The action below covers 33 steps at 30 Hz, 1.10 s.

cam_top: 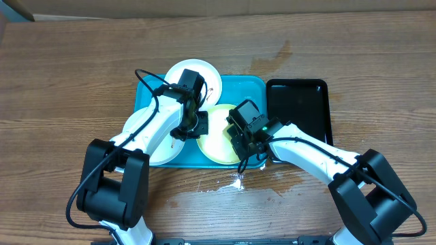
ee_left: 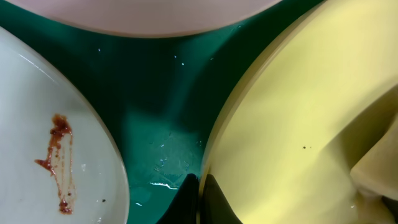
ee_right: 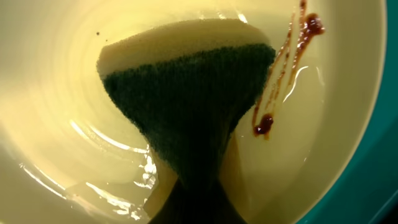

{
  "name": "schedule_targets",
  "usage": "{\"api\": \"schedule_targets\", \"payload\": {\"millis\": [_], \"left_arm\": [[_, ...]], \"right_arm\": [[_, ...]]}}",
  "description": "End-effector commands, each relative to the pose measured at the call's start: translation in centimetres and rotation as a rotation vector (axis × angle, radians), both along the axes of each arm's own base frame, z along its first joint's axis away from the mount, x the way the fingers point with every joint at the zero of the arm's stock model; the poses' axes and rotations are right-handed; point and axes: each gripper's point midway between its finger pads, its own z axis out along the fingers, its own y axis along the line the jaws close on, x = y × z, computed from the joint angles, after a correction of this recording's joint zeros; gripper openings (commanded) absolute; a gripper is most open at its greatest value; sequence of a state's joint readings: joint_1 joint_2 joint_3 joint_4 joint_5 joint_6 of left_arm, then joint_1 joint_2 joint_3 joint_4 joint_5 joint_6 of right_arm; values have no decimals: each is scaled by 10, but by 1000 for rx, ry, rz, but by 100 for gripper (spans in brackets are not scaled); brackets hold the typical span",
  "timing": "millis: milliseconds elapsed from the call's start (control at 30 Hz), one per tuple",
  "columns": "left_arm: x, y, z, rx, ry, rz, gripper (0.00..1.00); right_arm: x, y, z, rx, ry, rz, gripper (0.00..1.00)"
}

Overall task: Clean dirty plates on tray and stack at the side
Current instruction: 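Scrub the yellow plate's sauce smear with the sponge, left gripper holding rim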

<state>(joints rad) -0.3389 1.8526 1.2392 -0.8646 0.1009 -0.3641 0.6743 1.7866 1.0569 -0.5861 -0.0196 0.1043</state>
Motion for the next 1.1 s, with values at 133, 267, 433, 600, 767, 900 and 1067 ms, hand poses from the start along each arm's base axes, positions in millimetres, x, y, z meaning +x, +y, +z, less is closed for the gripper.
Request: {"api": "schedule_targets", "payload": {"millis": [133, 267, 433, 600, 767, 900, 1067], "left_arm": [[1, -6, 9, -31, -19, -31, 4], [0, -7, 9, -34, -14, -34, 4], [-2, -6, 9, -31, -8, -45, 4], [-4, -5, 9, -27, 2, -54, 4], [-5, -5, 9, -27, 2, -56, 4], [-4, -5, 9, -27, 1, -56, 4], [-7, -7, 5, -26, 4, -64, 4]], "right_arm": [[11, -2, -3, -16, -50, -15, 4], [15, -5, -5, -34, -71, -24, 4], [18, -11, -13, -74, -80, -35, 4], [30, -10, -19, -87, -123, -50, 4], [45, -8, -13, -83, -194, -70, 4], [48, -7, -11, -79, -206, -73, 4], [49, -6, -10, -73, -213, -75, 4]]}}
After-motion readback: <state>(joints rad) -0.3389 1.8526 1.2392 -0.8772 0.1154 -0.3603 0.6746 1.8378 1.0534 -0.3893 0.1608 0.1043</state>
